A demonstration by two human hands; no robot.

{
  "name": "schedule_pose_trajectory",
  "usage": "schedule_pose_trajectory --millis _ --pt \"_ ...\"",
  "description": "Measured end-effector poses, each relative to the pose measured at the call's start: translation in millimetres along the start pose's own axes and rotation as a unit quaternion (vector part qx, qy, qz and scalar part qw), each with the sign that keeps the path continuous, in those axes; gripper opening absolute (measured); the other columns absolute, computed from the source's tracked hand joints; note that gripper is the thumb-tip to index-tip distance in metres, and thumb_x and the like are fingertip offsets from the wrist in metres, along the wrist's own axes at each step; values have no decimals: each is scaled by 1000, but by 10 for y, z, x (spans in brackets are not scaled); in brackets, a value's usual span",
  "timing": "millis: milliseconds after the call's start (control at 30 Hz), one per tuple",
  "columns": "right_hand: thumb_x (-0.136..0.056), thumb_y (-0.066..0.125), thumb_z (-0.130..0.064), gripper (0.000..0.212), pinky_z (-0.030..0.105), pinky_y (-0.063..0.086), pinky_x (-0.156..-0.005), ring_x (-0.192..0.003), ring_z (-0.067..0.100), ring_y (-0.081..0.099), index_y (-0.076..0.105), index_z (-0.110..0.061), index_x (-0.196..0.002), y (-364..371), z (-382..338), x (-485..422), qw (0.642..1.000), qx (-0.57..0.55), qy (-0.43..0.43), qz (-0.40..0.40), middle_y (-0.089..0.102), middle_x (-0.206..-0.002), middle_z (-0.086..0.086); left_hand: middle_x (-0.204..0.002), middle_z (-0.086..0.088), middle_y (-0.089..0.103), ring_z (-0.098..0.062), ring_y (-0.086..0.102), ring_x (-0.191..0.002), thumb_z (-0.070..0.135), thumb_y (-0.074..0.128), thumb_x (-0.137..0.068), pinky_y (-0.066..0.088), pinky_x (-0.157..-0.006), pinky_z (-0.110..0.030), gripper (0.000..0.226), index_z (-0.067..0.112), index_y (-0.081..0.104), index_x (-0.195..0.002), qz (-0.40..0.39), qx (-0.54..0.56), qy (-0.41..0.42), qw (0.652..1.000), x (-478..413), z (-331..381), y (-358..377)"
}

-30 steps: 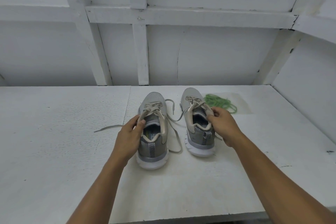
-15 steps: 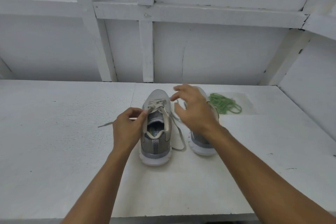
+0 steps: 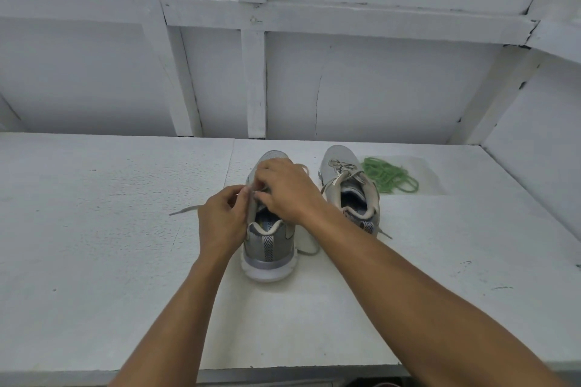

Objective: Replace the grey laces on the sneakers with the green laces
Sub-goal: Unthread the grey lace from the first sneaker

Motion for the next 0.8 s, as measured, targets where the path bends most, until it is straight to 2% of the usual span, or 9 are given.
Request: schedule_pose_trajectory --millis 133,200,267,367,433,533,633,700,800 --pt "-93 55 -27 14 38 35 -95 -120 22 44 63 -17 -98 -2 14 -17 1000 25 -6 -4 59 -121 -2 -81 10 69 -6 65 -82 33 56 -96 46 -69 -21 21 21 74 -98 4 3 -10 1000 -17 -24 5" --pt "-93 54 -22 8 37 37 -88 -112 23 46 59 -16 -94 -85 36 -23 999 41 -1 13 60 -112 -1 -82 9 70 -8 65 -82 34 56 -96 48 -71 -24 22 20 74 -98 4 3 -15 1000 -28 -30 14" --pt "-95 51 -17 5 37 38 -82 -104 23 48 54 -15 -91 -199 109 -45 999 26 30 37 58 -103 0 -83 8 71 -9 66 -83 35 57 -95 49 -75 -27 23 20 74 -98 6 2 -18 1000 -30 -36 17" --pt "-97 48 -14 6 41 42 -82 -99 26 49 54 -12 -94 -322 274 -49 988 -40 105 102 57 -103 2 -85 8 71 -10 65 -84 35 57 -96 48 -76 -27 24 19 74 -100 12 1 -17 1000 -12 -29 13" --pt "-96 49 -14 12 41 42 -88 -107 26 48 55 -13 -107 -329 302 -17 982 -69 129 118 56 -115 3 -84 7 70 -11 64 -84 33 56 -96 46 -76 -26 24 18 74 -101 17 -5 -19 1000 1 -21 13" --pt "-90 53 -15 39 43 31 -108 -132 24 35 51 -15 -129 -226 173 7 989 -88 86 78 46 -140 2 -83 7 70 -12 65 -84 32 55 -96 49 -79 -30 24 19 75 -100 19 -1 -22 1000 10 -11 8" --pt "-90 57 -21 29 42 12 -117 -147 22 12 61 -21 -118 -70 56 -12 998 -43 30 19 36 -152 -2 -83 8 70 -11 65 -83 33 54 -96 51 -79 -31 24 20 75 -100 14 1 -21 1000 13 -11 9" --pt "-91 57 -26 18 41 8 -118 -148 23 7 65 -21 -107 21 34 -22 1000 -3 15 -9 34 -154 -2 -84 7 71 -11 65 -84 32 54 -97 51 -79 -31 24 20 74 -102 14 4 -21 1000 10 -17 11" --pt "-95 54 -29 14 43 9 -118 -148 23 8 64 -21 -102 46 61 -32 999 35 14 -31 39 -151 -4 -86 6 72 -12 65 -84 32 54 -97 52 -80 -33 25 20 74 -101 15 1 -19 1000 3 -25 18"
Point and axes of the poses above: each hand's wrist, its own x-axis away from the middle knuckle, its own y-axis out of the palm, z = x × y, the point moved 3 cm from there along -x, towards the middle knuckle
